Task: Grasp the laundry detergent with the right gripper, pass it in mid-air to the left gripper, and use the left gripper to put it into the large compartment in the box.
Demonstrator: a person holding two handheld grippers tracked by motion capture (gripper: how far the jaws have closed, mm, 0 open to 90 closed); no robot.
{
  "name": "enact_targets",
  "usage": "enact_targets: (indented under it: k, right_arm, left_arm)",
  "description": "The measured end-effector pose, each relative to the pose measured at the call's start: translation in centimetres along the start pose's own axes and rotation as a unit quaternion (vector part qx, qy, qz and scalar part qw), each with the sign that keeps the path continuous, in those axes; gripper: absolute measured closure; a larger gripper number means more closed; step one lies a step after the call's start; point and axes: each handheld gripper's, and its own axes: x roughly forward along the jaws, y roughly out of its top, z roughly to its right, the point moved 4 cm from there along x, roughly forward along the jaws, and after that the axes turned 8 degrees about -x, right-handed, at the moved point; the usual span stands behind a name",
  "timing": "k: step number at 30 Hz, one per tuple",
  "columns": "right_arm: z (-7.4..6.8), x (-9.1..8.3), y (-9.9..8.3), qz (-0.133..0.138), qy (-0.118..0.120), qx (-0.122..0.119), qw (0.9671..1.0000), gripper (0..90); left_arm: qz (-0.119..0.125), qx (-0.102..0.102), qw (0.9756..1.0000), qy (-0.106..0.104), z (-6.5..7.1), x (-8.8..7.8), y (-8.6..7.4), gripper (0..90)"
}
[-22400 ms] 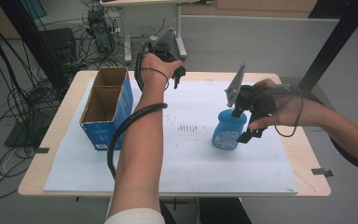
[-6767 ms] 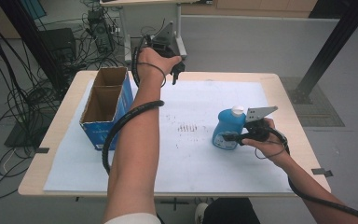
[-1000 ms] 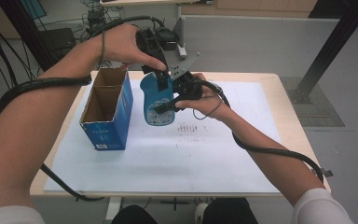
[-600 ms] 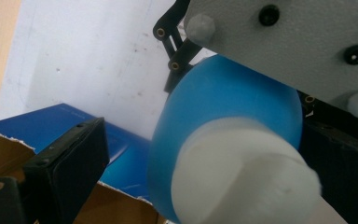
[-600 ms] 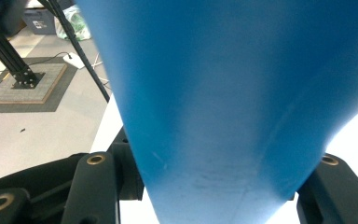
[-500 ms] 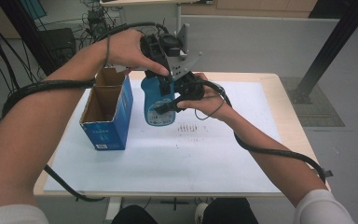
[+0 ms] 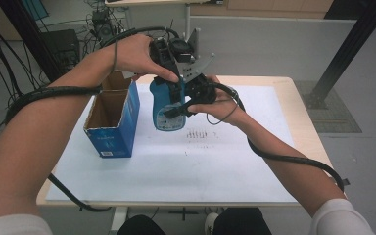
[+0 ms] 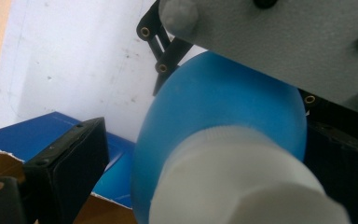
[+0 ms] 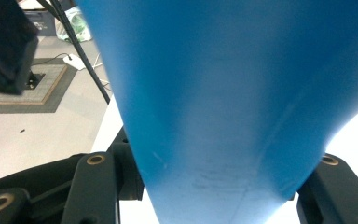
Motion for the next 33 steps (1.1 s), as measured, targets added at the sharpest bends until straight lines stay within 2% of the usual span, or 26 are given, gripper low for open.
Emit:
enact_targets:
  k: [7,24,26,33]
  right_arm:
    - [0.01,-0.09,-0.11,0.002,-0.003,-0.004,1.0,43.9]
    - [0.04,-0.27,-0.45,0.004,-0.004,0.002,1.0,43.9]
    - [0.03,-0.28,-0.58,0.003,-0.004,0.004,1.0,43.9]
    - [0.02,-0.3,-0.68,0.002,-0.004,0.005,1.0,43.9]
  left_arm:
    - [-0.003,0.007,1.0,-0.002,0.05,0.1,0.24,4.6]
    - [0.0,0.0,1.0,-0.003,0.11,0.4,0.45,4.6]
    - [-0.004,0.007,1.0,-0.004,0.04,0.43,0.42,4.6]
    - [0.003,0.007,1.0,-0.004,0.14,0.37,0.43,4.6]
